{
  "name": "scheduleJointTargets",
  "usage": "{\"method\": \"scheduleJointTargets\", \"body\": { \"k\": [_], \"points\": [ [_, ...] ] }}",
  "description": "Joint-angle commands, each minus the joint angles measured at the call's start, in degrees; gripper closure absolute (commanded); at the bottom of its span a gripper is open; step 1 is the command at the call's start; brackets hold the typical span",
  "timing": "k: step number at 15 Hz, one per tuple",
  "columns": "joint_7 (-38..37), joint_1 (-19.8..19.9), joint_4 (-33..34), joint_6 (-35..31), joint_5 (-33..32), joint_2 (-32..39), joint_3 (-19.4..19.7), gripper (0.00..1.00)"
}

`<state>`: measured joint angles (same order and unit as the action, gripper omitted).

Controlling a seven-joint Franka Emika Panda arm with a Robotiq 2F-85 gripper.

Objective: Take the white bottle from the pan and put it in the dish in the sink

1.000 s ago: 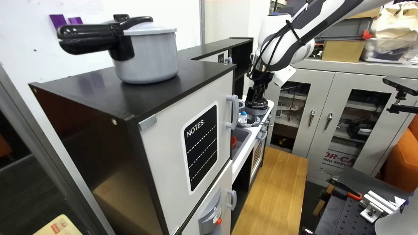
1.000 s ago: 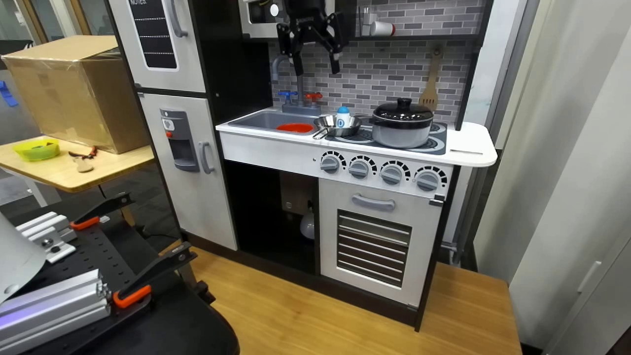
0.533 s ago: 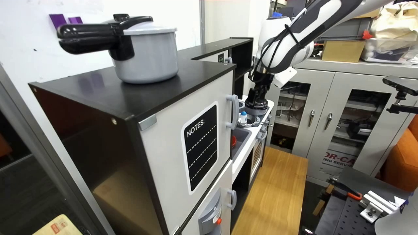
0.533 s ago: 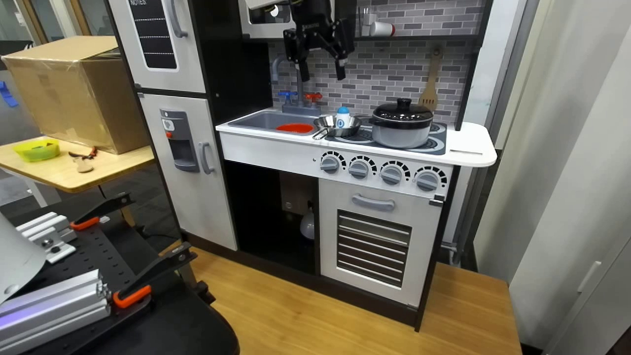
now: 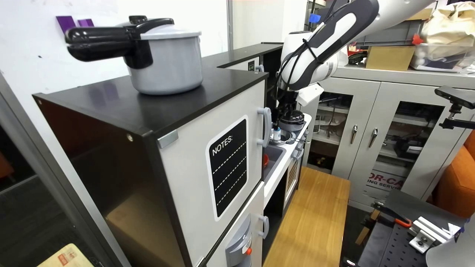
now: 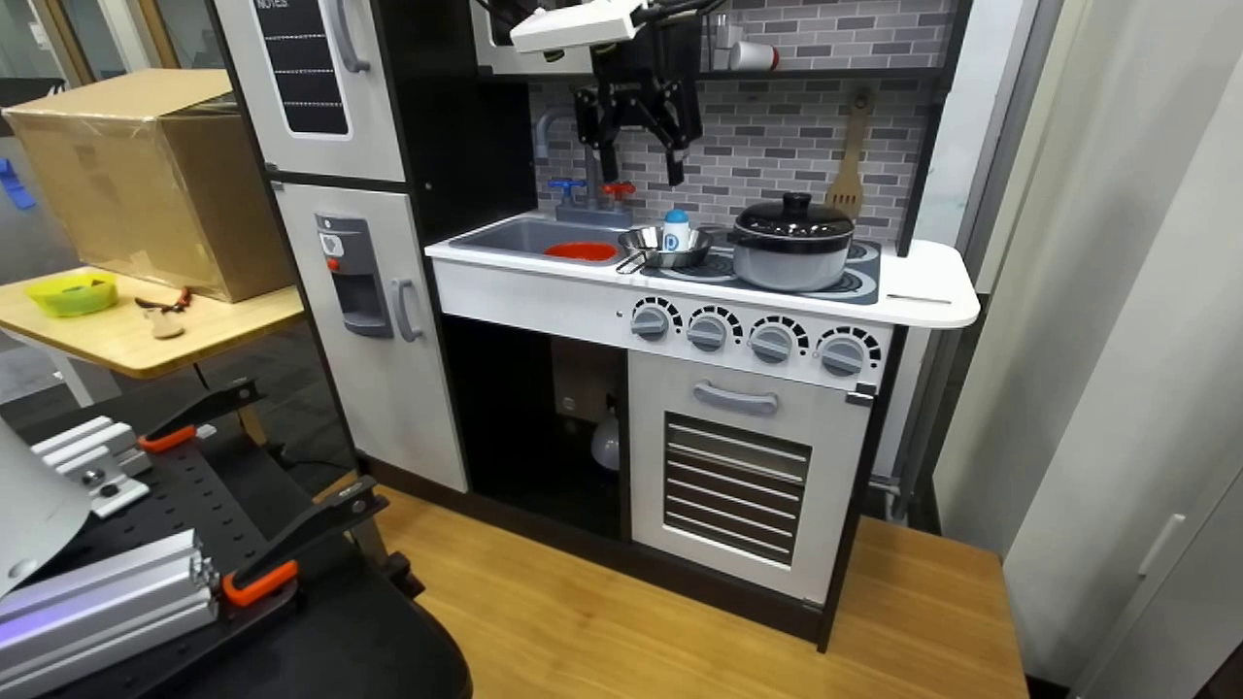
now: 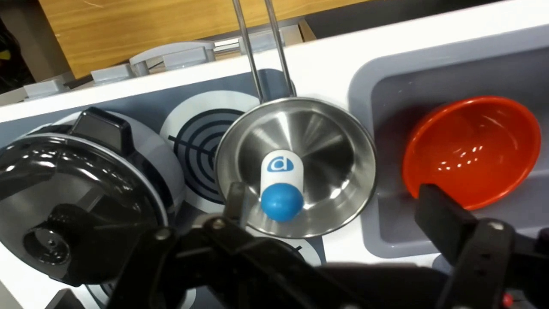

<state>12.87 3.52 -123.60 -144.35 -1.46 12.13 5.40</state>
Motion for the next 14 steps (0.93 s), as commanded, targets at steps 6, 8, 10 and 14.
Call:
{"method": "scheduleJointTargets", "body": {
  "k": [6, 8, 10, 14],
  "points": [
    [0.58, 1.71, 6.04, 1.8, -2.11, 5.44, -0.59, 0.0],
    [0.2, 1.36, 5.51, 2.2, -3.55, 5.56, -0.36, 0.0],
    [-0.24, 1.27, 5.34, 2.7, -4.34, 5.68, -0.33, 0.0],
    [-0.99, 1.26, 5.76, 2.9, -5.63, 6.51, -0.36, 0.0]
  ]
}}
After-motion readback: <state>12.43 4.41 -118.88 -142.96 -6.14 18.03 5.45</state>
